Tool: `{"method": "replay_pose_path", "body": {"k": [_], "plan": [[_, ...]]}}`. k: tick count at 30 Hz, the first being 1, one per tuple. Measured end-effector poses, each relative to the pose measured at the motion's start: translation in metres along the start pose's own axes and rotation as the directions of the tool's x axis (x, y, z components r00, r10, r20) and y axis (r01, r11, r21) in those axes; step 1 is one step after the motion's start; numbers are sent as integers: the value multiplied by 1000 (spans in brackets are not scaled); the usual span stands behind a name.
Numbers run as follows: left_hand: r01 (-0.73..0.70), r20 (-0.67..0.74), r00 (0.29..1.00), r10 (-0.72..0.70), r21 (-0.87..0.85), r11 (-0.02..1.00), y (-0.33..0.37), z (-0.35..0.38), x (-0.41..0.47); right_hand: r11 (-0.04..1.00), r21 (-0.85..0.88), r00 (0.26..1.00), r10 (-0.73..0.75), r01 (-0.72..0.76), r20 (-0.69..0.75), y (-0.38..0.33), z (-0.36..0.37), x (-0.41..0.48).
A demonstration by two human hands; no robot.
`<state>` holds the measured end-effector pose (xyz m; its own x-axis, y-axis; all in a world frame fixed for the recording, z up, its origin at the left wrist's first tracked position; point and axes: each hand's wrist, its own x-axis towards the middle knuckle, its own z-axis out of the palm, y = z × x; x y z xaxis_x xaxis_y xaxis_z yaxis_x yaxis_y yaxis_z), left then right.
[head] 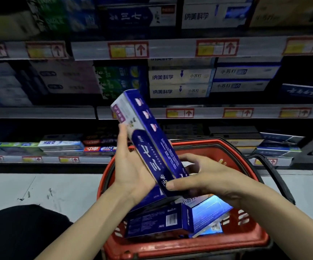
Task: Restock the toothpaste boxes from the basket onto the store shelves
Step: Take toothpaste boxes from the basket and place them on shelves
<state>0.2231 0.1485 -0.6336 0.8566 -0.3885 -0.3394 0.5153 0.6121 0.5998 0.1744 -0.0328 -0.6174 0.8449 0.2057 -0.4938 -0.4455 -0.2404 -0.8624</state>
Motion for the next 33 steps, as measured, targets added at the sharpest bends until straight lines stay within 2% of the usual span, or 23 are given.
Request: {"method": "replay_pose_path", "body": {"k": [2,6,12,14,16,17,18,19,20,21,22,26,27,29,33], "plan": [[27,17,1000,-26,-72,997,3,-2,1,999,38,999,4,-5,48,-1,4,-1],[29,87,996,-18,-124,992,5,-5,5,994,108,999,1,-6,42,-1,4,0],[7,83,997,-2,-54,999,3,-4,7,994,112,993,2,-15,120,0,9,-4],[9,-17,1000,-9,16,1000,4,3,7,996,88,998,-16,10,66,0,9,-4],[1,-131,991,35,262,965,7,3,9,989,131,995,-63,72,-74,-2,4,-2],[16,-159,985,66,466,885,9,5,10,976,178,985,-96,122,-146,-3,0,-2],[38,-159,982,98,683,730,10,5,9,959,229,972,-124,170,-199,-6,-4,-2],[50,-147,978,146,853,520,11,4,10,938,276,963,-147,208,-226,-8,-8,-2],[52,-122,970,209,948,315,11,4,9,921,309,957,-168,238,-236,-10,-11,-3],[21,-65,961,269,986,164,10,2,9,909,324,951,-188,264,-246,-11,-13,-4],[-26,2,953,302,997,77,9,0,9,905,324,946,-196,277,-259,-11,-14,-4],[-163,198,924,329,978,-131,3,-2,7,914,276,923,-200,296,-329,-6,-7,-5],[-176,214,919,331,974,-141,4,-3,7,910,280,919,-205,306,-337,-5,-7,-4],[-202,215,901,376,977,-72,9,-8,9,880,334,912,-219,338,-347,-3,-10,-4],[-235,92,825,558,953,190,39,-26,11,796,452,898,-246,402,-365,-3,-24,-6]]}}
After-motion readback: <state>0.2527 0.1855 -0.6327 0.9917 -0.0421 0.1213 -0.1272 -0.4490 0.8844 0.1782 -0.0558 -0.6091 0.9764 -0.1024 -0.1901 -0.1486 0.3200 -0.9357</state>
